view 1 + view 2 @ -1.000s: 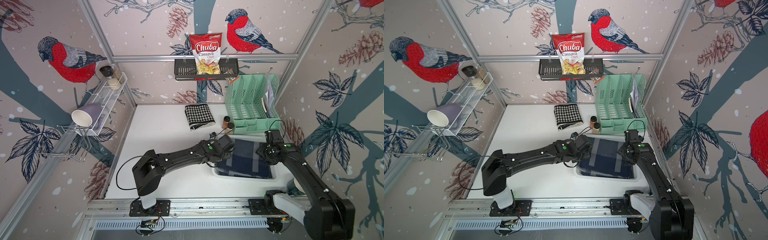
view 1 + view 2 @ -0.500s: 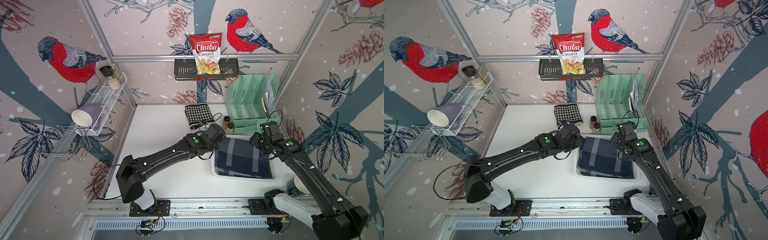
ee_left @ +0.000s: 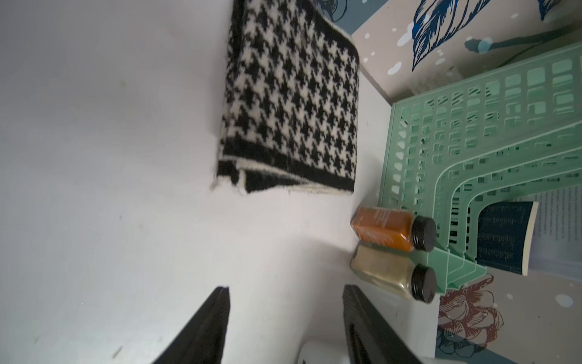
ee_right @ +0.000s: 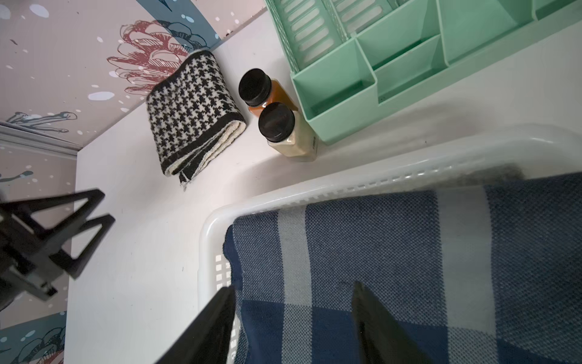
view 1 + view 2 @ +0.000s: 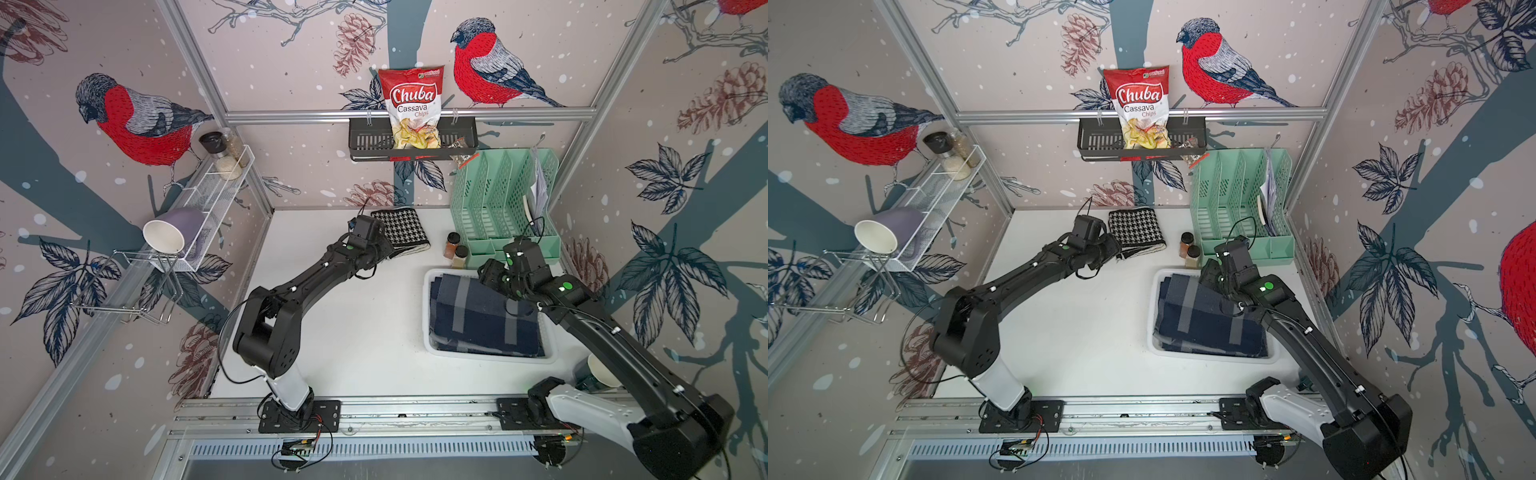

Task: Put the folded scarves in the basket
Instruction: Move the scarf to the center of the board.

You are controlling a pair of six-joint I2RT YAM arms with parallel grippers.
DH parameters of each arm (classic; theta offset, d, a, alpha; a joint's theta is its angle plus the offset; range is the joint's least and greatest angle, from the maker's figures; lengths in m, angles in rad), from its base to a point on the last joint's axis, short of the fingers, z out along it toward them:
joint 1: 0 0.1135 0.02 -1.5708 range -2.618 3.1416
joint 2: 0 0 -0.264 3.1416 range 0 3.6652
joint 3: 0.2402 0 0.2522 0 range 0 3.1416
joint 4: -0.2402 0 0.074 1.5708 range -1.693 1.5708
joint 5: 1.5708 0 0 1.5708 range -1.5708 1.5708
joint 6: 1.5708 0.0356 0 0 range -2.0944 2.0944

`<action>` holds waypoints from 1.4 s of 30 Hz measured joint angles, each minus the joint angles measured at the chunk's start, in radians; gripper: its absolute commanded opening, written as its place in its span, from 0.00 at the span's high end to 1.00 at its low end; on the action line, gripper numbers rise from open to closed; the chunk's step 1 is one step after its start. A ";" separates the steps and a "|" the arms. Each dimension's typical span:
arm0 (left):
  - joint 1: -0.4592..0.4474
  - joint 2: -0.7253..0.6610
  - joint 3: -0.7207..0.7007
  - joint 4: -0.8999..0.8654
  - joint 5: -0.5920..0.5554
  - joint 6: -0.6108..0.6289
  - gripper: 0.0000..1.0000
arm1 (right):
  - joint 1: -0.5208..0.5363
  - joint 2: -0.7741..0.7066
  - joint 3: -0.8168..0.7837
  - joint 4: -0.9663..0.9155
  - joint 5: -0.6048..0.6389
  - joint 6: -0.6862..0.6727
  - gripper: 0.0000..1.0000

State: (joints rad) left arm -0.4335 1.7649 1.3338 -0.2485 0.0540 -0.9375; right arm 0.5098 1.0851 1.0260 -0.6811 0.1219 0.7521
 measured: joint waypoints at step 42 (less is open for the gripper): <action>0.204 0.314 0.053 0.162 0.126 -0.095 1.00 | 0.074 0.079 -0.010 0.041 -0.064 -0.016 0.35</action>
State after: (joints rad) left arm -0.2298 2.0789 1.3869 -0.0868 0.1795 -1.0321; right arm 0.5842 1.1641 1.0157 -0.6399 0.0574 0.7361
